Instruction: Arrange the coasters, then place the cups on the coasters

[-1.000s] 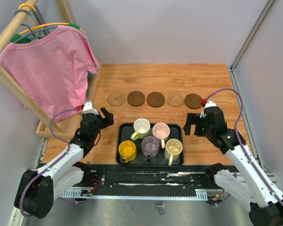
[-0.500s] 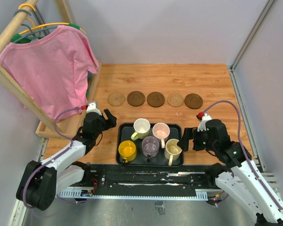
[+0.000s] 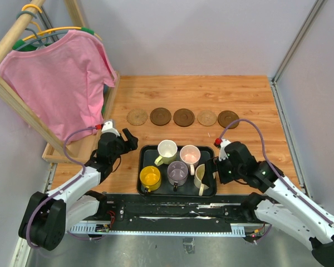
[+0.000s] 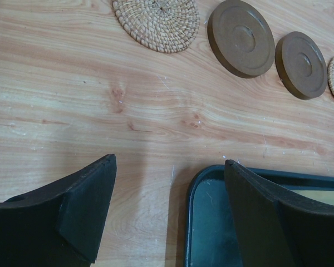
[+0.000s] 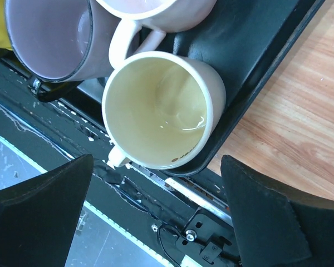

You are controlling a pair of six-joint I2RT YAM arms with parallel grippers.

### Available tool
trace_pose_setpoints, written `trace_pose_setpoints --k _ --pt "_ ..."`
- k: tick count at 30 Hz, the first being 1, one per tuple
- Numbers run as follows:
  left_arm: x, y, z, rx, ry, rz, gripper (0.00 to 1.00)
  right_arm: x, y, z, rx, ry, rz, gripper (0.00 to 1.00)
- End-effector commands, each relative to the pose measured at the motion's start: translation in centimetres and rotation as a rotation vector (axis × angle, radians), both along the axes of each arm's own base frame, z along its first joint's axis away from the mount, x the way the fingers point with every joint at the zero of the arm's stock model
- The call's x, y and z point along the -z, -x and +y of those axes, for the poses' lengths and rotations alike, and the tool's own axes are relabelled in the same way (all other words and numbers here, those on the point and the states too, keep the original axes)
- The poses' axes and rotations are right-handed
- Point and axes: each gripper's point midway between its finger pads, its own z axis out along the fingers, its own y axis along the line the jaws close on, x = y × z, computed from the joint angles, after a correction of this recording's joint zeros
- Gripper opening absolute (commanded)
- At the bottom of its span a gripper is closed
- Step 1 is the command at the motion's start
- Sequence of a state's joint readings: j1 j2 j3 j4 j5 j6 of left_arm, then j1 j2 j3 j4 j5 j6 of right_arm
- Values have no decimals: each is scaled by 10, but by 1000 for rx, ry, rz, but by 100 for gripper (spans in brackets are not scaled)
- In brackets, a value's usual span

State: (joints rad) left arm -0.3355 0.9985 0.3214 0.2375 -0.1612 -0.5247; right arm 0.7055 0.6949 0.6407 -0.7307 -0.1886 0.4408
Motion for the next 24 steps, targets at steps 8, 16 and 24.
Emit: trace_pose_setpoints --k 8,16,24 --pt "-3 -3 -4 13 8 -18 82 27 2 7 12 91 26 98" --pt "-4 -2 -4 16 11 -26 82 38 3 9 40 118 32 98" --pt "-5 -3 -5 18 20 -34 82 47 12 -32 127 340 65 99"
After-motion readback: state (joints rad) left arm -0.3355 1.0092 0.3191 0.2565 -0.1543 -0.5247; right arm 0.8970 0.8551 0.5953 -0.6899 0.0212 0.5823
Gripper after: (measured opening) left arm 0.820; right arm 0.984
